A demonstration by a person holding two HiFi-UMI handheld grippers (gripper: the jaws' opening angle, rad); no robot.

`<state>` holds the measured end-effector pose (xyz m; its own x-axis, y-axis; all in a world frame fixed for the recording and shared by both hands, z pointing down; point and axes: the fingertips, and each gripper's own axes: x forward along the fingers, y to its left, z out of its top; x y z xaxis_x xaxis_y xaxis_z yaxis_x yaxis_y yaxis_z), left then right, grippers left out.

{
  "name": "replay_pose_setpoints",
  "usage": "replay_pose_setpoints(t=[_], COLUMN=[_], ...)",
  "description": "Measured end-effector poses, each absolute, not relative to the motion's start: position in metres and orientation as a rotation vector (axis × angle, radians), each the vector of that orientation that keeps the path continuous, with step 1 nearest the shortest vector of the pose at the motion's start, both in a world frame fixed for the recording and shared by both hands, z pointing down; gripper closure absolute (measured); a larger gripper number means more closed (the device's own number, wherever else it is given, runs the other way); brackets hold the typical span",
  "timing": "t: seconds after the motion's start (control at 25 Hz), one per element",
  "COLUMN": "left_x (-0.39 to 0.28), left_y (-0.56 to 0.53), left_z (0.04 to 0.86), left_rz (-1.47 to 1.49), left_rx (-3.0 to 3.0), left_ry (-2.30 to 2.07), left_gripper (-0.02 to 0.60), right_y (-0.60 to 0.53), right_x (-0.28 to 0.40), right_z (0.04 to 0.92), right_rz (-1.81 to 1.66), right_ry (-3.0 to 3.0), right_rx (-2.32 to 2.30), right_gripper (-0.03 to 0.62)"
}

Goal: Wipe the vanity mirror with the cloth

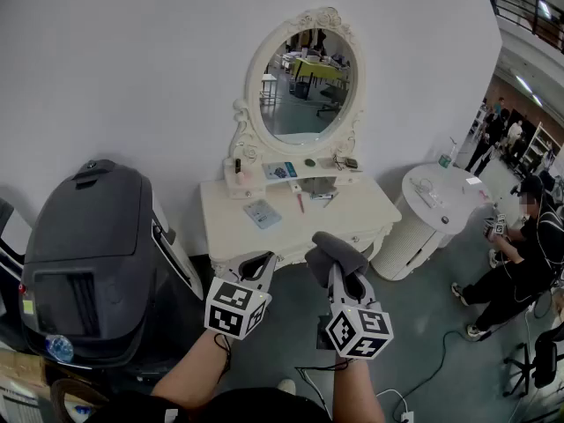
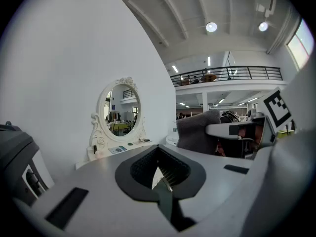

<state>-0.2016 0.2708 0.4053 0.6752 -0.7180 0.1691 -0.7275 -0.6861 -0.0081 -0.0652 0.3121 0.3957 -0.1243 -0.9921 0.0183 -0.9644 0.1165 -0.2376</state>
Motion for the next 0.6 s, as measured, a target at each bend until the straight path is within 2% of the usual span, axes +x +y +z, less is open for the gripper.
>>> replay_pose_setpoints(t=[0.6], left_x=[-0.154], left_y=[0.244], left_z=[0.403], left_rz=[0.266], left_rx=[2.825], left_ry=[-1.22], left_gripper=[0.583], right_y=[0.282], right_x=[-0.023], right_z=[0.397], right_rz=[-0.282], right_ry=[2.245], right_rx=[-1.978], right_gripper=[0.553])
